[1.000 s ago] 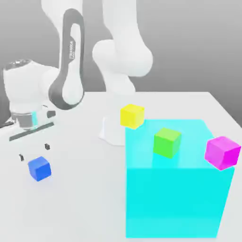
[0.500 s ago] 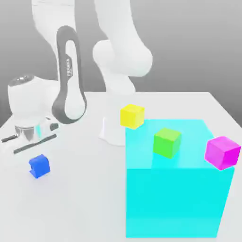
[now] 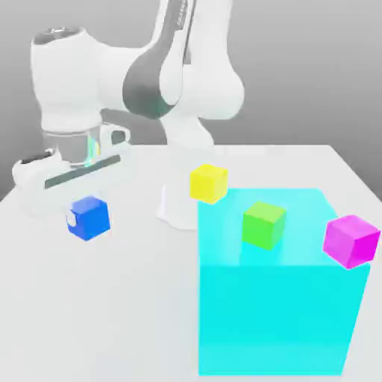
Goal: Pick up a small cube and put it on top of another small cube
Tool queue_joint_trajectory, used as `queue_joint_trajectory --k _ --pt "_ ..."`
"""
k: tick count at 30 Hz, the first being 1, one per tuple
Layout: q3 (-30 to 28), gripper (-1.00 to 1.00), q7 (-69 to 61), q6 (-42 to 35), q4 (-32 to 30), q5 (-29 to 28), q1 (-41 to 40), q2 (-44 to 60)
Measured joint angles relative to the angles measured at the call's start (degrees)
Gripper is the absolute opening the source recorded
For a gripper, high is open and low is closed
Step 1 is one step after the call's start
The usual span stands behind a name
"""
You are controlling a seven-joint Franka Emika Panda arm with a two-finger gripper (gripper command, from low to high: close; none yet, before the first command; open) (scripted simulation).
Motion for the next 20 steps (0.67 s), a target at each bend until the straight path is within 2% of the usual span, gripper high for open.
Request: queue_joint_trajectory --k 11,13,16,17,20 --pt "7.7 -1.0 10.5 -27.0 3.3 7.0 13.6 -24.2" --pt "8.8 -1.0 11.6 -27.8 2.1 8.0 15.3 -26.3" --pt "10.6 -1.0 11.7 -22.1 -2.8 9.9 16.4 -25.5" --pt "11.0 1.0 11.7 -20.8 -3.9 10.2 16.6 -25.2" --pt "11.0 1.0 11.7 -20.8 -3.9 10.2 16.6 -25.2"
